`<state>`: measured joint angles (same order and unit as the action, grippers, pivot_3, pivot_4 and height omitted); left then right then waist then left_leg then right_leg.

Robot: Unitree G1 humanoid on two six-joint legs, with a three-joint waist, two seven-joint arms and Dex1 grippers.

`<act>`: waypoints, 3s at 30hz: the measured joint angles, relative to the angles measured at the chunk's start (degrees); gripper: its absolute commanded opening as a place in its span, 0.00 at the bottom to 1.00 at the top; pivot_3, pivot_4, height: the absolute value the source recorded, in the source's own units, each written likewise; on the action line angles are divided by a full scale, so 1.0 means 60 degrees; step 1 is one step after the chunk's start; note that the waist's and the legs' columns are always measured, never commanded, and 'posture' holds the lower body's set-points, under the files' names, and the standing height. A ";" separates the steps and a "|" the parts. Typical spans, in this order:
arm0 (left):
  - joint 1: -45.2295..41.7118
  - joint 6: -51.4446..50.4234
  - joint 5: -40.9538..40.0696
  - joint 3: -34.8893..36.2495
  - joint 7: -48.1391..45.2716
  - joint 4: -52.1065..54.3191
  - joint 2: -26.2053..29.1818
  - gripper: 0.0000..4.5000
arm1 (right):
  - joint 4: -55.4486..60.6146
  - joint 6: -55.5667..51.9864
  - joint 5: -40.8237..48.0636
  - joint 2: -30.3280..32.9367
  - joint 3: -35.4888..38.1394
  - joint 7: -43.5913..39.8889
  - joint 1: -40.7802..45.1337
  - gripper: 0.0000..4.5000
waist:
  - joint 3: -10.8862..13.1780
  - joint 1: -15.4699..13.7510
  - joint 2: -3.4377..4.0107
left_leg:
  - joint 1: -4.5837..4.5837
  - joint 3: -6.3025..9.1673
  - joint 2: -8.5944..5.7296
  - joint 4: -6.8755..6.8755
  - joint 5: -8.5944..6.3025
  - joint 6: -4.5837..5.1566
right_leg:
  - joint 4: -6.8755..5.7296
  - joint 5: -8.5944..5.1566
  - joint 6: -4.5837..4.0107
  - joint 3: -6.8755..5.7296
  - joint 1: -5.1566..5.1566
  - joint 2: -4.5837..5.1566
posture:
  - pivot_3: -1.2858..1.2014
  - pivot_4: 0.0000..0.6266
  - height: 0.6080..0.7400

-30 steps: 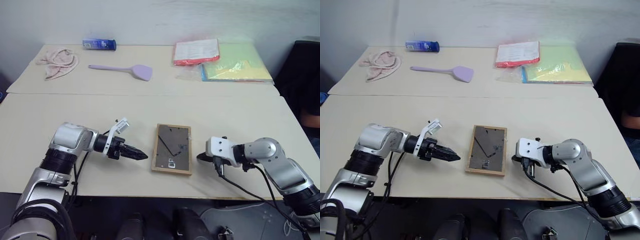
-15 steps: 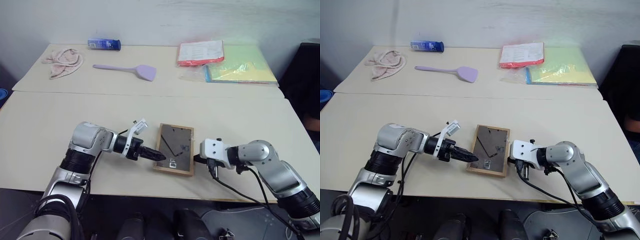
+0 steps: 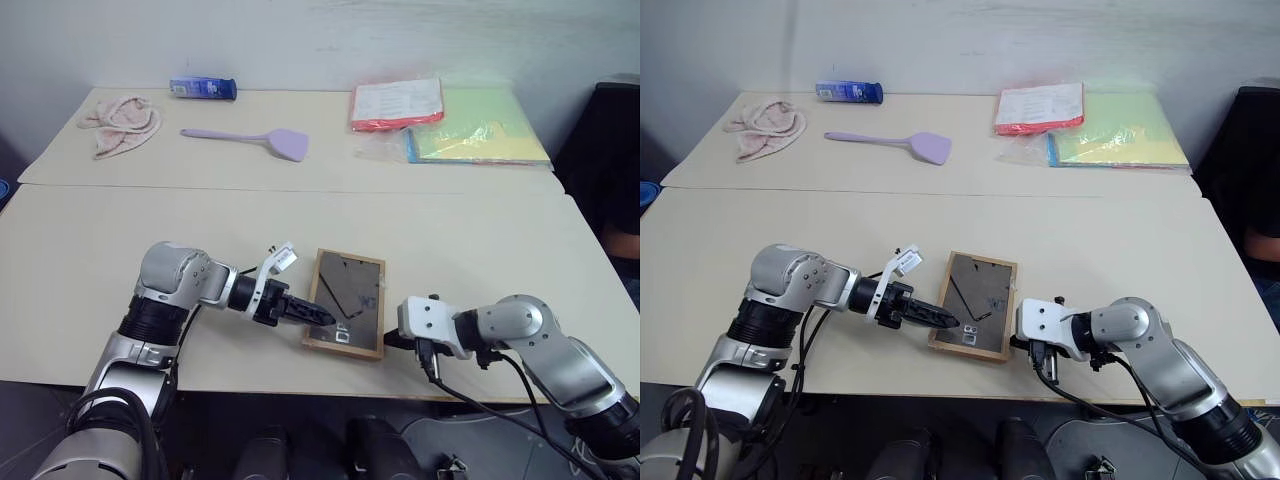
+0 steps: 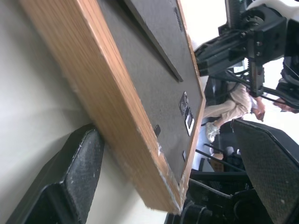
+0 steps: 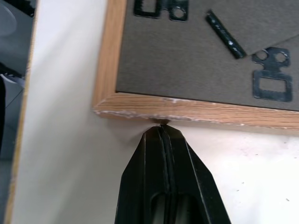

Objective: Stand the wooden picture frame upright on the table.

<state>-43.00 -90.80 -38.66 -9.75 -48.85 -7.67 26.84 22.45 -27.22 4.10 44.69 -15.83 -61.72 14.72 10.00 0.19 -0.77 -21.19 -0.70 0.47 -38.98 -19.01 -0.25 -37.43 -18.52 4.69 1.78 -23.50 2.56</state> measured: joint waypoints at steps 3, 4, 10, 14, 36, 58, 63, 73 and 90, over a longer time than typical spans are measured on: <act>-0.0019 0.0001 -0.0215 0.0084 0.0284 -0.0227 -0.0281 0.99 | -0.0028 -0.0023 -0.0032 -0.0087 -0.0036 0.0157 0.0065 0.00 | 0.0000 -0.0057 0.0000 | -0.0002 0.0011 -0.0010 -0.0006 0.0001 -0.0001 | 0.0006 0.0000 0.0000 0.0000 0.0008 0.0005 | 0.52 0.24 1.00; -0.0044 -0.0002 -0.0295 0.0113 0.0343 -0.0348 -0.0341 0.99 | -0.0032 -0.0022 -0.0040 -0.0090 -0.0053 0.0187 0.0076 0.00 | 0.0000 -0.0066 0.0000 | -0.0003 0.0015 -0.0020 -0.0006 0.0001 0.0000 | 0.0006 0.0000 0.0000 0.0001 0.0007 0.0011 | 0.52 0.24 1.00; -0.0210 -0.0086 -0.0329 0.0249 0.0749 -0.0842 -0.0637 0.75 | -0.0033 0.0120 -0.0122 -0.0068 -0.0058 0.0229 0.0031 0.00 | 0.0001 -0.0077 -0.0001 | -0.0008 0.0029 -0.0041 -0.0006 0.0003 0.0003 | 0.0010 -0.0001 0.0004 0.0007 0.0012 0.0019 | 0.52 0.24 1.00; -0.0214 -0.0138 -0.0338 0.0163 0.0761 -0.1106 -0.0590 0.49 | -0.0004 0.0265 -0.0112 -0.0035 0.0053 0.0312 -0.0161 0.00 | 0.0003 -0.0038 -0.0004 | -0.0015 0.0030 -0.0040 -0.0002 0.0006 -0.0004 | 0.0009 -0.0004 0.0008 0.0006 0.0005 0.0017 | 0.52 0.24 1.00; -0.0985 0.3929 -0.0042 -0.0459 -0.1963 -0.0127 0.0550 0.28 | 0.1195 -0.7084 0.7864 -0.0365 0.5586 0.1991 0.3359 0.72 | 0.0036 0.0017 -0.0003 | -0.0021 0.0045 -0.0021 0.0064 0.0031 -0.0034 | 0.0013 -0.0009 0.0000 0.0003 -0.0026 0.0016 | 0.52 0.24 1.00; -0.1271 0.5551 0.1084 -0.0770 -0.2727 -0.0631 0.0171 0.28 | -0.0027 -0.6580 0.8199 -0.1218 0.3005 0.2856 0.4904 1.00 | 0.0036 -0.0019 -0.0002 | -0.0325 0.0041 -0.0062 -0.0040 0.0076 -0.0003 | -0.0084 0.0009 0.0030 0.0017 -0.0323 0.0032 | 0.52 0.24 1.00; -0.1690 0.5537 0.1142 -0.0634 -0.2866 -0.1511 0.0119 0.28 | 0.0664 -0.6189 0.8366 -0.0157 0.3229 0.1978 0.4150 1.00 | 0.0036 -0.0027 -0.0002 | -0.0337 0.0041 -0.0073 -0.0035 0.0070 0.0008 | -0.0089 0.0017 0.0043 0.0018 -0.0322 0.0033 | 0.52 0.24 1.00; -0.1793 0.5442 0.1223 -0.0582 -0.3022 -0.2019 0.0059 0.28 | 0.0835 -0.5143 0.7528 0.0182 0.3060 0.1976 0.3639 1.00 | 0.0036 -0.0012 -0.0003 | -0.0330 0.0037 -0.0071 -0.0038 0.0077 0.0002 | -0.0085 0.0019 0.0048 0.0025 -0.0326 0.0032 | 0.52 0.24 1.00; -0.1760 0.3261 0.0424 -0.0216 -0.3353 -0.0954 0.0848 0.28 | -0.2507 0.8106 -0.2034 0.2863 0.2940 0.3092 0.0945 1.00 | 0.0035 0.0070 -0.0006 | -0.0306 -0.0020 -0.0085 -0.0042 0.0083 0.0002 | -0.0102 0.0026 0.0061 0.0074 -0.0336 0.0016 | 0.52 0.24 1.00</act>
<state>-53.56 -71.23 -36.12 -11.04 -68.97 -13.39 31.92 7.40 21.42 -8.10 61.87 1.81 -43.17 20.39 10.21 0.61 -0.80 -23.02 -0.82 -0.04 -39.22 -18.52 -0.24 -38.04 -18.37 5.05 2.23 -25.51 2.65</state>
